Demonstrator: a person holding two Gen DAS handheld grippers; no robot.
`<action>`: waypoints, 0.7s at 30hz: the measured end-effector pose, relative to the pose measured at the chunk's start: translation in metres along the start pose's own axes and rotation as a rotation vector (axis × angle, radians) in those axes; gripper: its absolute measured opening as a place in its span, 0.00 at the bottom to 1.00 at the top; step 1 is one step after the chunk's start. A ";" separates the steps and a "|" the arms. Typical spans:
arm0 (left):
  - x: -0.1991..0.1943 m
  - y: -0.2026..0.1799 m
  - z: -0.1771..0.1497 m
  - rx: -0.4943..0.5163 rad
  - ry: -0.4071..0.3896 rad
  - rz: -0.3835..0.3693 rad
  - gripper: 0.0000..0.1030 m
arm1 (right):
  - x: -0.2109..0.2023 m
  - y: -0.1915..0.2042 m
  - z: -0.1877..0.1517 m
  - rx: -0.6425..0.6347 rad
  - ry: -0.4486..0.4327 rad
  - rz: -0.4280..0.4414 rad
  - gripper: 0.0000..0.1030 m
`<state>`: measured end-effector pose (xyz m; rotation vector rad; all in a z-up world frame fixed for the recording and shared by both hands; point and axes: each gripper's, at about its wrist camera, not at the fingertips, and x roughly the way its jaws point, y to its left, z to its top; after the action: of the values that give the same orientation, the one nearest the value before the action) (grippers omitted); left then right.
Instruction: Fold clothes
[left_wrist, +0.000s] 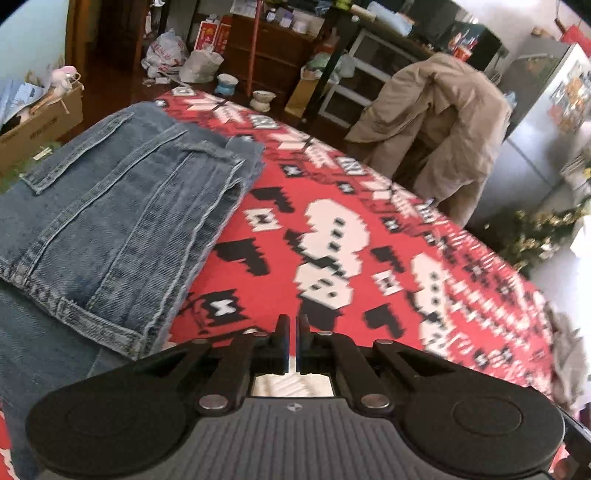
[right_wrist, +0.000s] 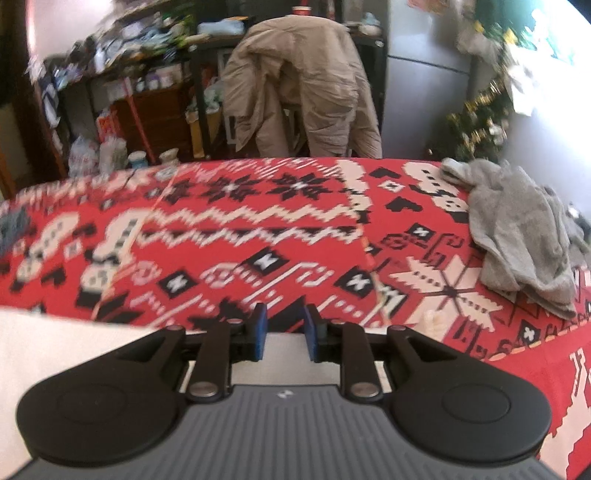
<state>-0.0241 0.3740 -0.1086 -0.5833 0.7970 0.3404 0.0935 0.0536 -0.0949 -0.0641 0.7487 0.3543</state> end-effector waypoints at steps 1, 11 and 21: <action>-0.001 -0.005 0.000 0.002 0.001 -0.017 0.02 | -0.002 -0.010 0.005 0.040 -0.002 0.008 0.23; 0.010 -0.057 -0.021 0.081 0.051 -0.063 0.20 | -0.009 -0.102 0.025 0.308 0.049 0.099 0.14; 0.023 -0.067 -0.030 0.105 0.086 -0.046 0.25 | 0.012 -0.081 0.010 0.290 0.160 0.143 0.09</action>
<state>0.0072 0.3044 -0.1179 -0.5193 0.8775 0.2310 0.1356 -0.0171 -0.1012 0.2378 0.9596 0.3758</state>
